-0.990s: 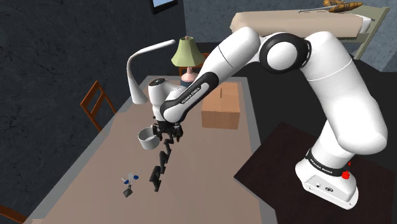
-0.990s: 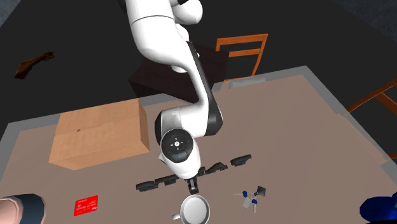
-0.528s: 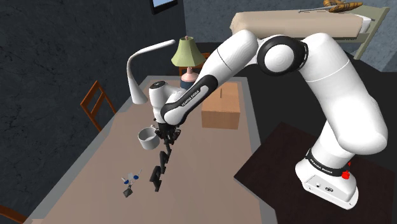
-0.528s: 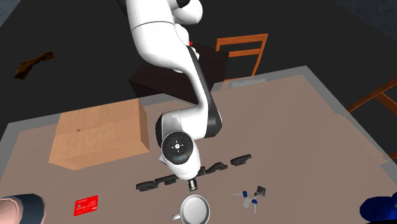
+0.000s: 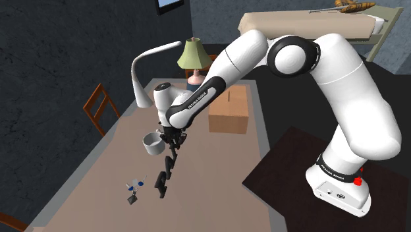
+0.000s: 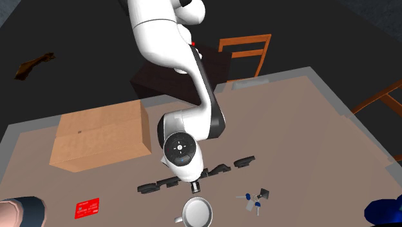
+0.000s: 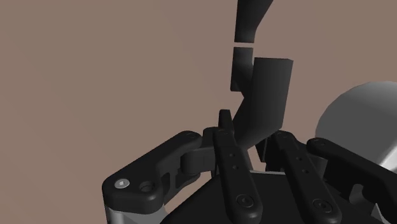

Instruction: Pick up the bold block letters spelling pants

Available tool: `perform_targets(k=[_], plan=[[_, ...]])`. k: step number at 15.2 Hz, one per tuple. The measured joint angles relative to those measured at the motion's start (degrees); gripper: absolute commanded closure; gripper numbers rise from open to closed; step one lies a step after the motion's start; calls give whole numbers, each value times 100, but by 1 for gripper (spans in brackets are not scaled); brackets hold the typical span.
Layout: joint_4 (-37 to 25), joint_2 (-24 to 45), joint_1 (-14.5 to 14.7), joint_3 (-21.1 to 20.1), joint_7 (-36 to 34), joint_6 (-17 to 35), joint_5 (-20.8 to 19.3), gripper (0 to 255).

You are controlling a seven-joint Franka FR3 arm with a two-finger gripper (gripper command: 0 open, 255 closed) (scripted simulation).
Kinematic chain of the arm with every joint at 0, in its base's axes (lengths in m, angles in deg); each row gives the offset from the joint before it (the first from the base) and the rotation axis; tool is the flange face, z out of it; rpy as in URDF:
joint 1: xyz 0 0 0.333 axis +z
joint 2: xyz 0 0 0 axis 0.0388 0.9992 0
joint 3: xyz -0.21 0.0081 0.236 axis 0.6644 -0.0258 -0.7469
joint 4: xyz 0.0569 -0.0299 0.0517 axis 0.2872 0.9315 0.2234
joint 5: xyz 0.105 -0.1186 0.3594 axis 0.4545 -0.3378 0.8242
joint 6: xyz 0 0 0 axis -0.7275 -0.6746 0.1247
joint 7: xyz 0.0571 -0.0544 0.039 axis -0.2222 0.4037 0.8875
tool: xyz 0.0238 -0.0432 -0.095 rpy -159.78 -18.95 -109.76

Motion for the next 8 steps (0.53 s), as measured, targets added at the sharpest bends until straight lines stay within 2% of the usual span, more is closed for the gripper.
perform_targets(k=[8], plan=[[-5, -374, -76, -99, 58, -373, 112, 255]])
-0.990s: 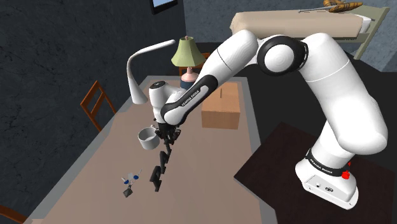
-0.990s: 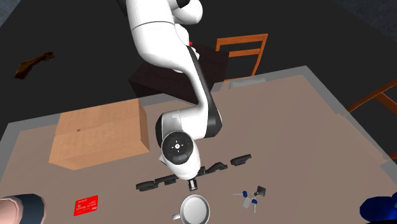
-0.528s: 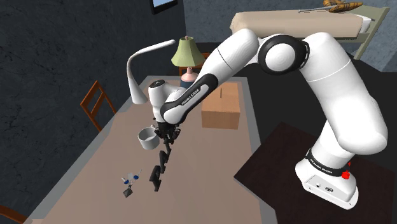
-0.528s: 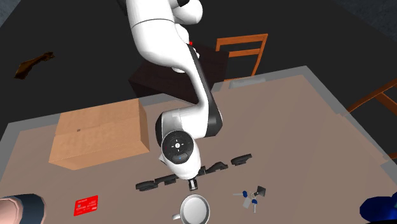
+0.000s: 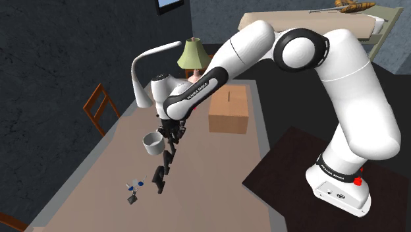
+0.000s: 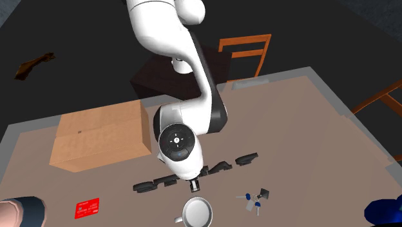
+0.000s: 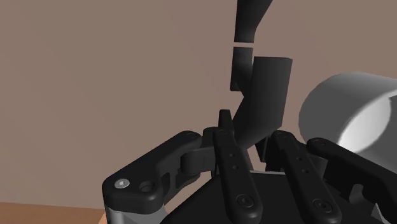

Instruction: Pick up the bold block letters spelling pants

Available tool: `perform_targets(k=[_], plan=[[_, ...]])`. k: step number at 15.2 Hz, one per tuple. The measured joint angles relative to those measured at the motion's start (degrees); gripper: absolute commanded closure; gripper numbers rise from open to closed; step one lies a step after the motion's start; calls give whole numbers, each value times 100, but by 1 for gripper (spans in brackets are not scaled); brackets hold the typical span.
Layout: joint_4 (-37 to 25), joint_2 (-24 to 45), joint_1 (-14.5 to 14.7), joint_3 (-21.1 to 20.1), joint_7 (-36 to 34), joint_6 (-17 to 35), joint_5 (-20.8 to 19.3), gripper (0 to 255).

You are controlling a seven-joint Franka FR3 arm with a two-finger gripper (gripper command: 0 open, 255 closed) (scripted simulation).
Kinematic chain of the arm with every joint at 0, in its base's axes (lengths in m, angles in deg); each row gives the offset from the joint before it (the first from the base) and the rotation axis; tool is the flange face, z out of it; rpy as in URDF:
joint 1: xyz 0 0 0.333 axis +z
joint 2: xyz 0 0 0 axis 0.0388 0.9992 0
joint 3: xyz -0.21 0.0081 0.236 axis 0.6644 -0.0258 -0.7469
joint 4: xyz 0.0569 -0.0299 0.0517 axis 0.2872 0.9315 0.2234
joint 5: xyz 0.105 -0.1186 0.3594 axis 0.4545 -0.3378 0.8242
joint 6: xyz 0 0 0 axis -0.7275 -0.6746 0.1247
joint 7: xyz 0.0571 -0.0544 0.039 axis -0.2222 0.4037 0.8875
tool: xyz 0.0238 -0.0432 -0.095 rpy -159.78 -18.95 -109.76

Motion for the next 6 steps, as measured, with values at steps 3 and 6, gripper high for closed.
perform_targets(k=[3, 6], plan=[[-7, -148, -18, -39, 7, -152, 45, 255], [-24, -268, -38, -70, 25, -284, 84, 255]])
